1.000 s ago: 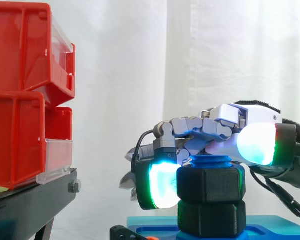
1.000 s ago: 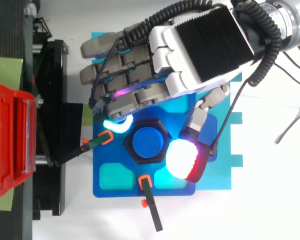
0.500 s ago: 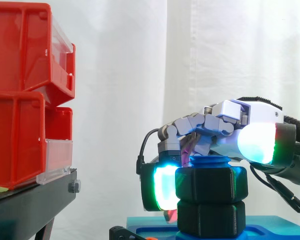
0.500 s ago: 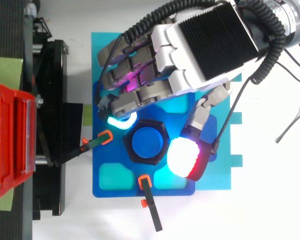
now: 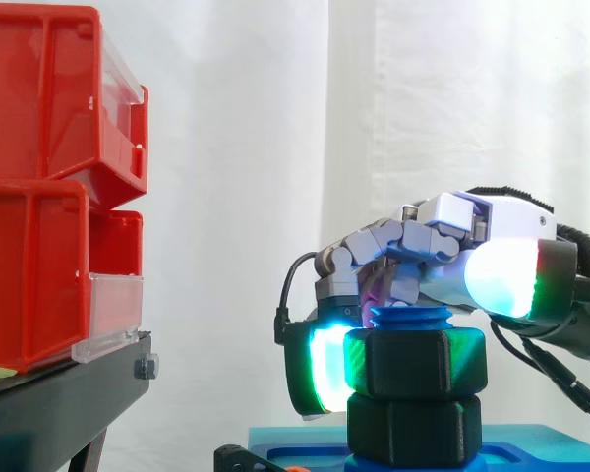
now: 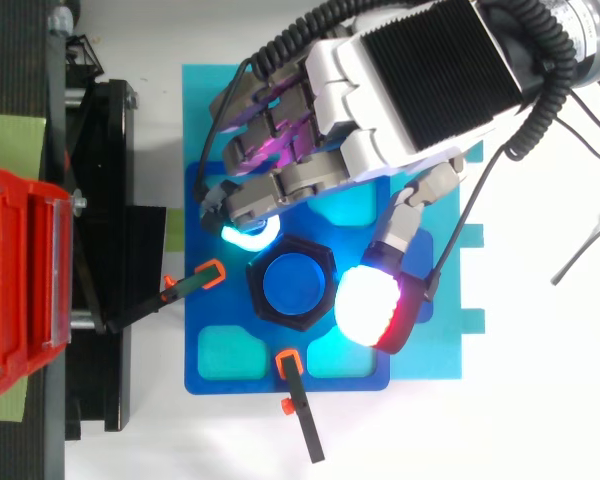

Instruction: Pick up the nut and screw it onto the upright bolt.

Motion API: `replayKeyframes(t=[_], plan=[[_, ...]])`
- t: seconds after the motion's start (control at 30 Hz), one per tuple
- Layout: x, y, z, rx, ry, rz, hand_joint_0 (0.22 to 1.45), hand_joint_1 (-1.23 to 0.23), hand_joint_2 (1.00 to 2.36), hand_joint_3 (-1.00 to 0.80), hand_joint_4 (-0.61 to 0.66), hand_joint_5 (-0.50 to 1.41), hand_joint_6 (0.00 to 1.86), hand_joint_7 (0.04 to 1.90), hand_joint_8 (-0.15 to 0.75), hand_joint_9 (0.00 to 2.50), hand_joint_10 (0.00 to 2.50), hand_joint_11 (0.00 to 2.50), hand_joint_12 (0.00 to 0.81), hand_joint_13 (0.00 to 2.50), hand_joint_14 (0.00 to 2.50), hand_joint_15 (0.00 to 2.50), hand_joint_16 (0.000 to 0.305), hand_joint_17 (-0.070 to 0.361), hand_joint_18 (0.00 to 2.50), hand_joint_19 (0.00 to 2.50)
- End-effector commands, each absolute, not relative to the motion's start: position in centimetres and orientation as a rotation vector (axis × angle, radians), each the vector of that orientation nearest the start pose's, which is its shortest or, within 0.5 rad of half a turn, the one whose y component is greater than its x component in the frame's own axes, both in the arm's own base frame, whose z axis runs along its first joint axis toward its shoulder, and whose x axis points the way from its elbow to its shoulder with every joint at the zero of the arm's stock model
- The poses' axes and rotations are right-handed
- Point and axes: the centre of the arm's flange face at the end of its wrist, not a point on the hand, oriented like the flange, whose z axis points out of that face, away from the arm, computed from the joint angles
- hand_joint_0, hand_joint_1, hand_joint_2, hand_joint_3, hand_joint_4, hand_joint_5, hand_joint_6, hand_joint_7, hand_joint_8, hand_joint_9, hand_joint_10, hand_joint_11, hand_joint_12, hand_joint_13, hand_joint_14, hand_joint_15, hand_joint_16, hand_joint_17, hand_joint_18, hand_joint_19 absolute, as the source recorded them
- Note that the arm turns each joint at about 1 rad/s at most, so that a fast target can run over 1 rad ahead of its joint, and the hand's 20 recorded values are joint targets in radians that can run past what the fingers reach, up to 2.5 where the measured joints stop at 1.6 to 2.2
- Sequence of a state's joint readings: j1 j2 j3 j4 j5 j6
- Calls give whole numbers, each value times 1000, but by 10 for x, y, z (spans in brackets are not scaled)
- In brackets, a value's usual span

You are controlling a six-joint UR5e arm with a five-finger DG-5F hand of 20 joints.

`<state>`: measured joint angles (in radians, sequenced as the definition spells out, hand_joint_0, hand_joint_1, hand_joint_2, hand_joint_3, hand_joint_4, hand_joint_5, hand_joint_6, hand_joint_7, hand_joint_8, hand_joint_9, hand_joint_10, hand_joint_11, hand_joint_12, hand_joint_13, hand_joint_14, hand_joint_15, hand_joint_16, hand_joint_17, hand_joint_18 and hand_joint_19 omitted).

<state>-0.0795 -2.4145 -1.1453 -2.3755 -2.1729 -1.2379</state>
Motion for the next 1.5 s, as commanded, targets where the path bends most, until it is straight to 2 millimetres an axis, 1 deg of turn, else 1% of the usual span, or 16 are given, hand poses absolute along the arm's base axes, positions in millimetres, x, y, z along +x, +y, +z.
replayKeyframes(t=[0.0,0.1,0.37,0.6,0.73,0.8,0.83,0.87,0.97,1.03,1.07,1.17,1.33,1.37,1.43,1.47], plan=[[778,-141,220,-276,1280,584,446,-168,1000,-500,63,28,766,1063,251,1502,3,73,159,1168,0,24,19,42,938,202],[777,-143,227,-286,1272,585,447,-170,1000,-500,71,29,767,1057,247,1531,4,79,152,1177,0,26,18,41,947,203],[776,-148,228,-290,1270,583,451,-175,1000,-500,73,32,767,1045,240,1571,4,116,147,1205,0,31,16,37,970,211],[776,-154,233,-286,1262,580,451,-176,1000,-500,66,32,767,1049,234,1600,5,143,147,1218,0,31,16,36,976,217],[779,-162,243,-285,1250,594,450,-177,1000,-500,57,31,760,1062,239,1586,5,142,155,1187,0,16,17,39,965,205],[779,-164,246,-289,1246,600,450,-176,1000,-500,81,31,721,1107,250,1573,5,137,163,1156,0,17,18,41,936,206],[780,-165,248,-293,1244,609,449,-176,1000,-500,95,33,686,1178,254,1551,5,142,171,1138,0,13,20,44,910,208],[780,-166,250,-294,1241,612,449,-176,1000,-500,105,30,667,1202,258,1537,8,148,173,1127,0,15,21,46,896,216],[783,-168,259,-294,1230,631,448,-175,1000,-500,117,34,607,1286,258,1518,6,173,174,1110,0,18,25,57,905,262],[784,-168,261,-289,1227,640,448,-175,1000,-500,132,41,524,1445,261,1525,7,180,178,1112,0,21,27,60,918,276],[786,-169,266,-286,1216,649,448,-176,1000,-500,133,44,501,1492,261,1526,7,190,177,1111,0,23,27,61,918,277],[787,-169,269,-288,1199,659,449,-174,1000,-500,135,5,504,1361,260,1481,7,195,185,1076,0,27,29,66,892,294],[790,-164,276,-320,1149,682,440,-157,1000,-500,230,-56,504,1101,252,1217,5,134,217,924,0,21,35,79,811,339],[791,-161,277,-321,1143,692,439,-155,1000,-500,230,-59,504,1069,249,1195,4,123,219,907,0,15,36,80,804,334],[791,-157,275,-322,1139,696,437,-148,1000,-500,224,-68,504,980,244,1160,4,91,222,892,0,8,35,80,785,335],[789,-155,269,-316,1147,699,436,-148,1000,-500,214,-77,504,907,248,1143,1,69,223,865,0,0,36,81,767,331]])
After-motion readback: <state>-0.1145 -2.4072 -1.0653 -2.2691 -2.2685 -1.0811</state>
